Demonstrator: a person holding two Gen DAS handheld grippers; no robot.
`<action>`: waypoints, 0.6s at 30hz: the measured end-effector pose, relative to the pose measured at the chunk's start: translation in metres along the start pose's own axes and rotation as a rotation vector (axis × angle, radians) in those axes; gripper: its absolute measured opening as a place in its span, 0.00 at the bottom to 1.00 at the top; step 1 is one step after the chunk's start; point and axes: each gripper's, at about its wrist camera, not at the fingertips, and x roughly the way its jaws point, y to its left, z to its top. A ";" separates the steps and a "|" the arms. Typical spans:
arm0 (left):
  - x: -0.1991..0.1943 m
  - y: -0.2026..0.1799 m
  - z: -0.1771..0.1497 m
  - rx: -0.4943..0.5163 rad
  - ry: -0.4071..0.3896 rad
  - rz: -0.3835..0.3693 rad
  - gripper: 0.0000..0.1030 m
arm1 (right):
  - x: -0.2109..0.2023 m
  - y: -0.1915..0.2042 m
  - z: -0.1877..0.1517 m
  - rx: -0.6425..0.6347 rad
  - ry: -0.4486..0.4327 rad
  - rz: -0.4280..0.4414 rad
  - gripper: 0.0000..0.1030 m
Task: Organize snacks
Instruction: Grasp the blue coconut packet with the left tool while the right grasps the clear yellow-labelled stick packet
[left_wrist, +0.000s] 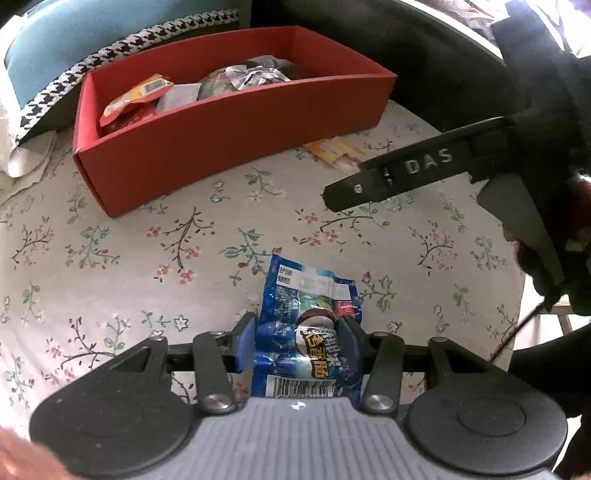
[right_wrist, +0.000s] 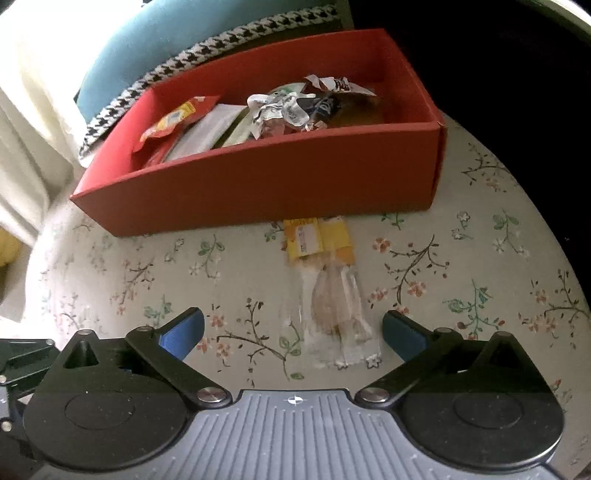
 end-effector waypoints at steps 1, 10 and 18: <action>0.000 -0.001 0.000 0.009 -0.002 0.000 0.42 | 0.003 0.007 0.000 -0.041 0.018 -0.027 1.00; 0.005 -0.024 -0.008 0.146 -0.012 0.034 0.62 | 0.017 0.023 -0.002 -0.184 -0.018 -0.152 1.00; 0.004 -0.025 -0.015 0.180 -0.034 0.038 0.64 | 0.016 0.011 0.014 -0.172 -0.013 -0.178 0.87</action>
